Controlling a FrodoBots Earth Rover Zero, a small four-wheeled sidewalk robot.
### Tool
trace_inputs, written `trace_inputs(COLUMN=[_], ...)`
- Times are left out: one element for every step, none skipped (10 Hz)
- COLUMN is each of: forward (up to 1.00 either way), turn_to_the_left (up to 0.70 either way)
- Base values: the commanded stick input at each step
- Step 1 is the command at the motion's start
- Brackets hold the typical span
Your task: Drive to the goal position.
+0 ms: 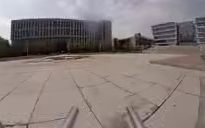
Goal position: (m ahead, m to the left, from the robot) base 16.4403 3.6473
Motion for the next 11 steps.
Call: trace_inputs(forward=[1.0, 1.0, 1.0, 1.0, 1.0, 1.0, 1.0, 1.0, 1.0, 1.0, 1.0], turn_to_the_left=[0.02, 0.02, 0.02, 0.02, 0.02, 0.02, -0.03, -0.25, -0.38, -0.38, -0.38])
